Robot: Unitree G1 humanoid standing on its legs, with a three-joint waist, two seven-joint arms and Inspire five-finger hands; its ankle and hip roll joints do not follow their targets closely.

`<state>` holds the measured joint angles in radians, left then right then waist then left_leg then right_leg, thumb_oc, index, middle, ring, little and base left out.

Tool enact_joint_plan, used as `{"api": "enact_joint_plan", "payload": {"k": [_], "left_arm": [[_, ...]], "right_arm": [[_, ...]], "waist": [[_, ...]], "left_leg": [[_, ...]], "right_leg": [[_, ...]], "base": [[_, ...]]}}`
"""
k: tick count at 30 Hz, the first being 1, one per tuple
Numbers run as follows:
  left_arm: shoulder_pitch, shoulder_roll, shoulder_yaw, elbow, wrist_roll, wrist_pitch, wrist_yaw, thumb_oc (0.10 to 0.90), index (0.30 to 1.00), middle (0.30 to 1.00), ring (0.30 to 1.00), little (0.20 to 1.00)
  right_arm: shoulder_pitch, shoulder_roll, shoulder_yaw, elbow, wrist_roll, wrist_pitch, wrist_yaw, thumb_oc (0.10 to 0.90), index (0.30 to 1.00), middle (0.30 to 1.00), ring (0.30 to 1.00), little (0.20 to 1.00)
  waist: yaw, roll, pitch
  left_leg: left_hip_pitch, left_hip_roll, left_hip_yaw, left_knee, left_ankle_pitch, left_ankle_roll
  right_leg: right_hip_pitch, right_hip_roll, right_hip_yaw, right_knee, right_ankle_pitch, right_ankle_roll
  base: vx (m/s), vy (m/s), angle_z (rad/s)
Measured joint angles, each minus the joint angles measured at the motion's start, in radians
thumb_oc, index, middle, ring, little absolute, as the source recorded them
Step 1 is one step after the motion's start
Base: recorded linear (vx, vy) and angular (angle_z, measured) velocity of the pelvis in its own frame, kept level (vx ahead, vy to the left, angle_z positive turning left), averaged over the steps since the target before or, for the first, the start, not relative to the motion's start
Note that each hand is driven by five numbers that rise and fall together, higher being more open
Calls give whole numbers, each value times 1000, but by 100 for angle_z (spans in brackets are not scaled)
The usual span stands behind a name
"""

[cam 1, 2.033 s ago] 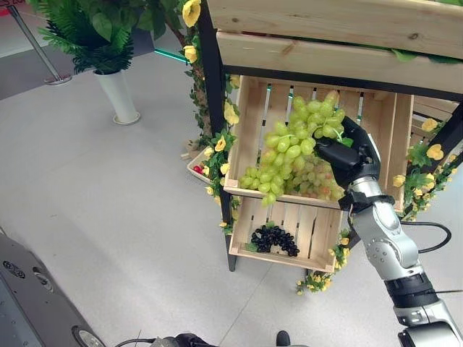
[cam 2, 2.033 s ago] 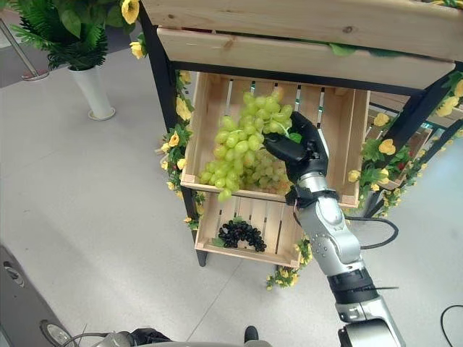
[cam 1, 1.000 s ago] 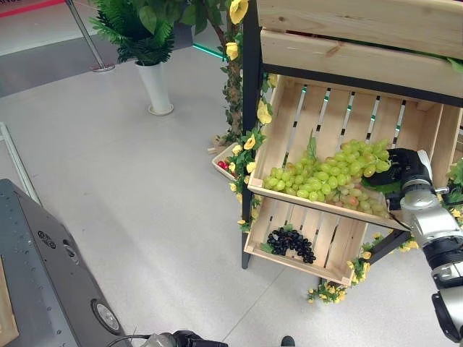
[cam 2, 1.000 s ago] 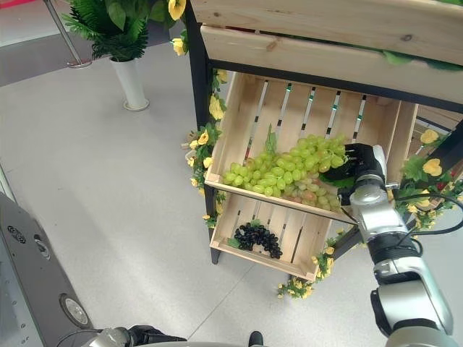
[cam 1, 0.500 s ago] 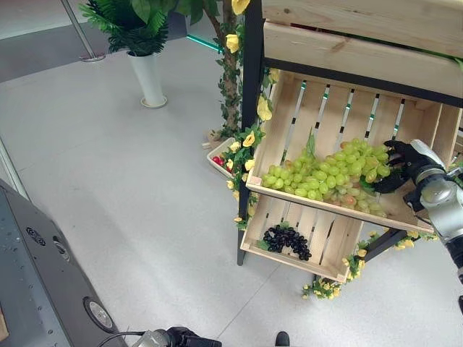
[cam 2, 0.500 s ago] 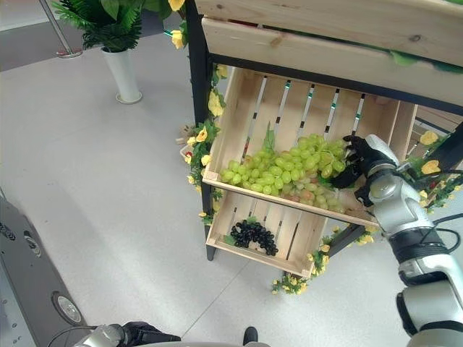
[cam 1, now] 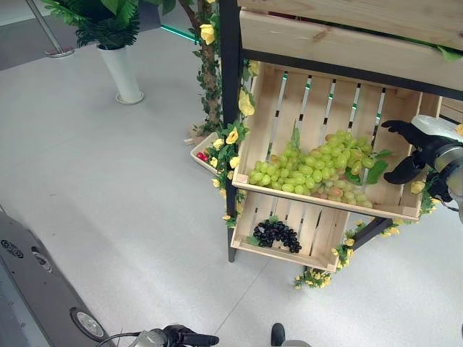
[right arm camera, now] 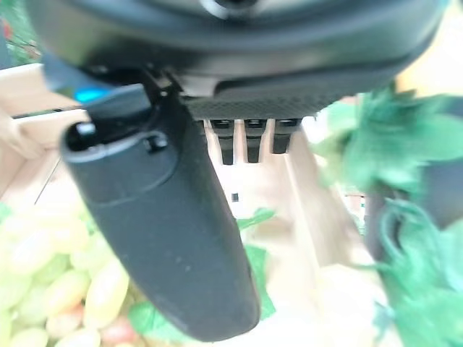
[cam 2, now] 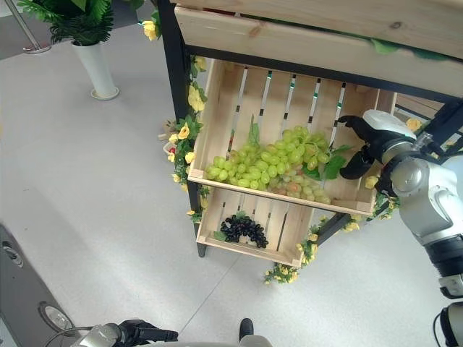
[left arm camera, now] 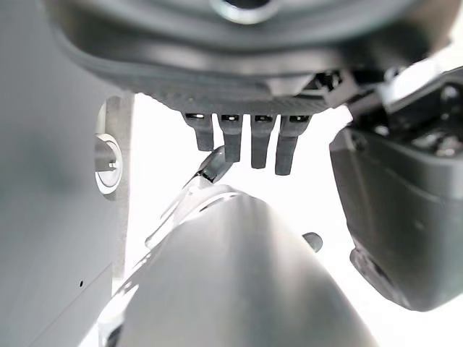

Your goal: Pick up the fruits from the basket on one side to the basket on the other side

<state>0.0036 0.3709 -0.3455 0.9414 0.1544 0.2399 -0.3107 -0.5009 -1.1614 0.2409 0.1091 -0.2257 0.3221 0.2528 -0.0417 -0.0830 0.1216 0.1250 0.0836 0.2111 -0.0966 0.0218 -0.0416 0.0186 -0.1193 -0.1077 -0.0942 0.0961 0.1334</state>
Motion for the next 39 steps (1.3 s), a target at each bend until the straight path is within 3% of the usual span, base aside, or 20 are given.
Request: {"api": "enact_joint_plan", "payload": {"k": [7,10,13,18,21,23,25,28,34,36,39], "left_arm": [[17,0,14,1,5,4,1,800,900,900,900,900],[24,0,27,10,10,-2,2,800,900,900,900,900],[26,-1,28,28,10,-16,8,800,900,900,900,900],[32,-6,28,61,9,-40,28,800,900,900,900,900],[34,-17,28,82,8,-52,42,800,900,900,900,900],[34,-27,28,82,7,-53,48,800,900,900,900,900],[35,-46,21,88,6,-53,63,800,900,900,900,900],[37,-62,2,90,-4,-61,71,800,900,900,900,900],[36,-67,-2,94,-17,-61,87,800,900,900,900,900],[34,-67,-1,95,-32,-60,92,800,900,900,900,900],[38,-65,-1,96,-34,-55,97,800,900,900,900,900]], "right_arm": [[119,26,-151,-122,338,4,-15,800,900,900,900,900],[184,164,-224,-165,536,-1,-23,800,900,900,900,900],[208,233,-230,-170,629,-2,-47,800,900,900,900,900],[266,356,-274,-172,783,-64,-70,800,900,900,900,900],[317,472,-293,-199,892,-123,-72,800,900,900,900,900],[342,522,-291,-223,969,-133,-71,800,900,900,900,900],[366,623,-266,-237,1053,-150,-61,800,900,900,900,900],[388,682,-207,-237,1150,-193,-4,800,900,900,900,900],[391,761,-104,-236,1181,-263,52,800,900,900,900,900],[391,772,-97,-236,1130,-284,51,800,900,900,900,900],[390,754,-103,-236,977,-315,23,800,900,900,900,900]], "waist": [[-8,-3,0],[-22,-8,-1],[-27,-8,-1],[-30,-8,-3],[-33,-3,-12],[-32,3,-16],[-31,10,-31],[-23,17,-40],[7,21,-60],[31,19,-62],[31,18,-63]], "left_leg": [[2,-2,17,0,-3,-4],[2,-2,18,0,-3,-4],[4,-2,20,0,-3,-4],[7,-2,24,0,-2,-5],[7,-2,24,0,-2,-6],[6,-2,24,0,-2,-5],[6,-2,24,0,-2,-6],[5,-3,22,0,-2,-6],[2,-4,16,0,0,-7],[0,-5,12,0,0,-7],[-2,-6,10,0,0,-7]], "right_leg": [[-8,1,19,4,2,1],[-8,0,19,4,2,1],[-8,0,20,4,2,2],[-7,1,20,4,2,2],[-7,1,20,4,2,1],[-8,1,20,4,3,2],[-8,1,19,4,3,2],[-8,-1,18,4,2,2],[-8,-3,12,3,2,2],[-7,-5,8,4,2,2],[-7,-7,4,4,2,3]], "base": [[2,16,-7],[0,0,0],[0,11,-2],[1,3,-1],[0,0,0],[0,0,0],[-1,33,0],[-1,22,1],[-7,17,3],[-24,21,6],[-8,6,2]]}}
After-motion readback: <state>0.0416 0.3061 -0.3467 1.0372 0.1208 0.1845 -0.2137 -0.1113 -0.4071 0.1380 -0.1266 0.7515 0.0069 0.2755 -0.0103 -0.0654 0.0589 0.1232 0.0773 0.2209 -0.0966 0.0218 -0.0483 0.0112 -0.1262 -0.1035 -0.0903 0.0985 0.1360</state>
